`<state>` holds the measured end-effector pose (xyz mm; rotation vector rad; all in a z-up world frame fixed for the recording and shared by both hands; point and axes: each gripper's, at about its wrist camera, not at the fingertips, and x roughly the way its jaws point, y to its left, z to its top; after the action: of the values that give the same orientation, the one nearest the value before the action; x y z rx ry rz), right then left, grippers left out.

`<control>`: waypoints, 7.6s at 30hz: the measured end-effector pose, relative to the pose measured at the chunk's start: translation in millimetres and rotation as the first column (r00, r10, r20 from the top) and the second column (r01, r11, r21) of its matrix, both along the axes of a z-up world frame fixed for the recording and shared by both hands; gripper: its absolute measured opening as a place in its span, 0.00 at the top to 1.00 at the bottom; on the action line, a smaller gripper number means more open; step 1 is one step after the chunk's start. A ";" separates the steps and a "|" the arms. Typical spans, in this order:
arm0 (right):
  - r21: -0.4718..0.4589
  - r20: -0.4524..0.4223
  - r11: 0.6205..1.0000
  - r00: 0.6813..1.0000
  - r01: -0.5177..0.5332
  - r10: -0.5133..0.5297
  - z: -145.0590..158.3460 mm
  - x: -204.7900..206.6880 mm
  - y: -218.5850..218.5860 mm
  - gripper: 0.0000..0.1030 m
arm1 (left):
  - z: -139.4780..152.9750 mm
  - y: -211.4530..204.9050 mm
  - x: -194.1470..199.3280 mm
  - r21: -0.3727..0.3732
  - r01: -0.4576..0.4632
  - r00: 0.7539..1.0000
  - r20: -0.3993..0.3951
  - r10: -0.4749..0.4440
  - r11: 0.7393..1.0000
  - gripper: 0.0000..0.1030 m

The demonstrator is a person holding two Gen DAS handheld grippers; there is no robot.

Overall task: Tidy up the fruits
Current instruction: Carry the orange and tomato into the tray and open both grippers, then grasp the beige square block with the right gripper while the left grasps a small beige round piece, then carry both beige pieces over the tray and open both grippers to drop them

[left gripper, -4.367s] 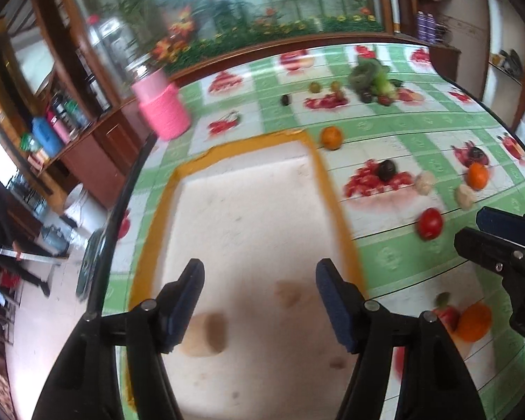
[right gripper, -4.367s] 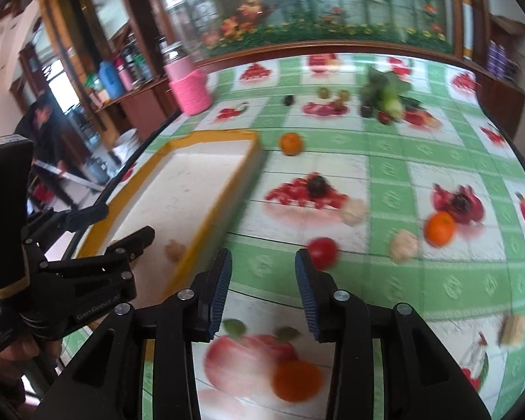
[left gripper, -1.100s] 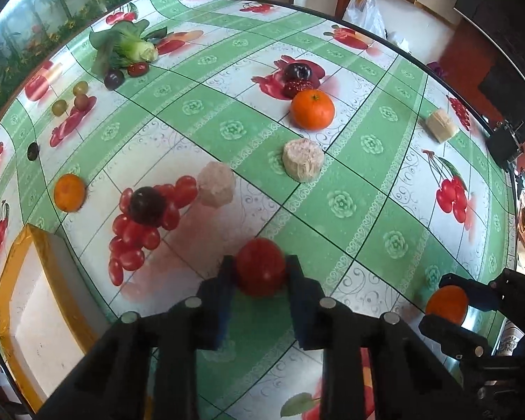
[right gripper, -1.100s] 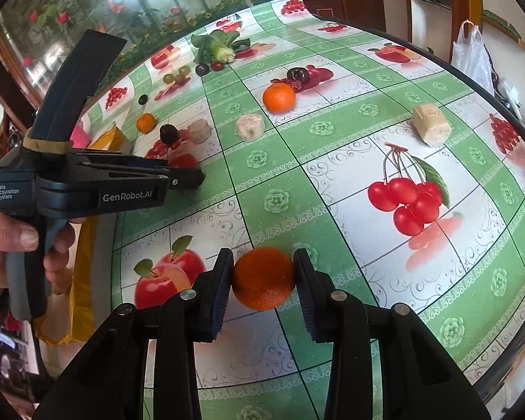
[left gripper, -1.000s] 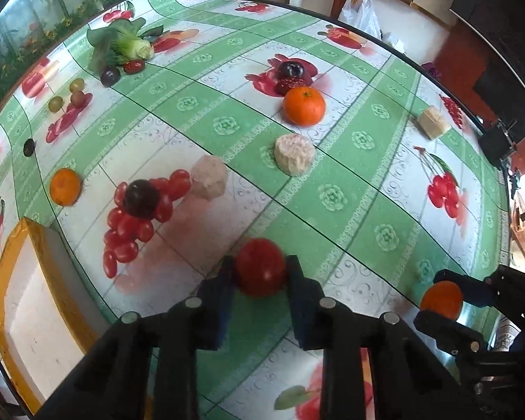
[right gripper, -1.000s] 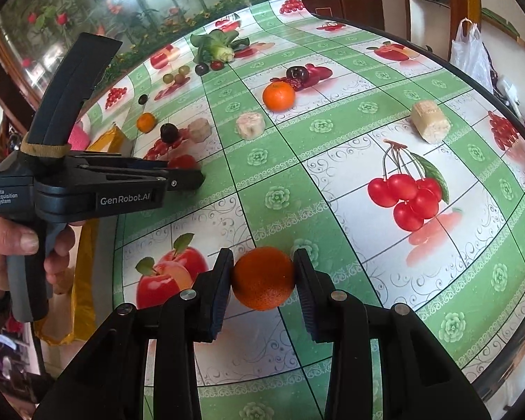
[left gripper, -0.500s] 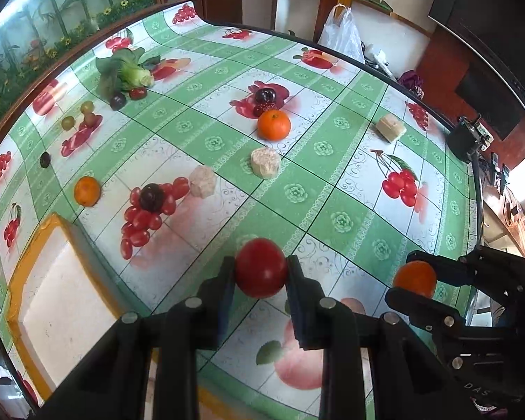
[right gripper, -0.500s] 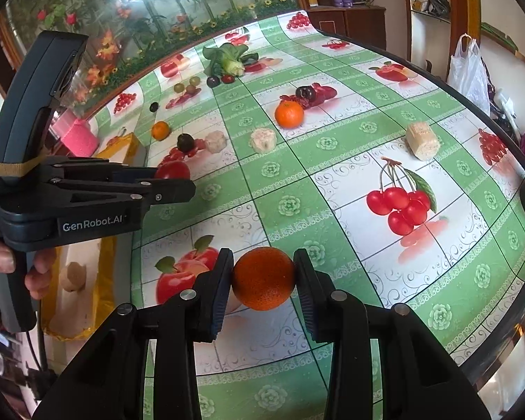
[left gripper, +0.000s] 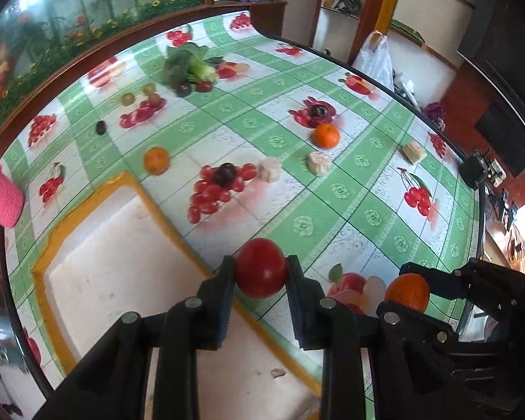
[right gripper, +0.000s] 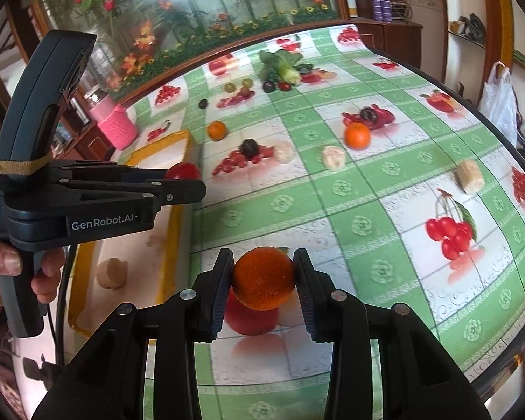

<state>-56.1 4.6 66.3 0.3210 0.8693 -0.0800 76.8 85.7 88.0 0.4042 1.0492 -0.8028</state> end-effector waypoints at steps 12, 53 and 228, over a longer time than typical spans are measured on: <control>-0.008 0.033 0.988 0.988 -0.152 0.152 17.4 25.8 53.0 0.66 | 4.5 59.8 20.0 -0.005 -0.150 0.989 0.008 0.150 0.989 0.70; 0.035 -0.117 0.940 0.933 -0.340 0.342 -39.8 69.2 114.0 0.60 | -68.5 89.3 74.8 0.113 -0.277 0.946 -0.144 0.291 0.954 0.69; -0.049 -0.163 0.891 0.883 -0.452 0.439 -46.3 65.0 128.3 0.68 | -68.6 121.1 62.7 0.113 -0.338 0.938 -0.048 0.345 0.934 0.73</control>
<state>8.9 132.8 20.0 0.0266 1.0667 0.2915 139.5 206.8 19.4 0.2722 1.1874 -0.4539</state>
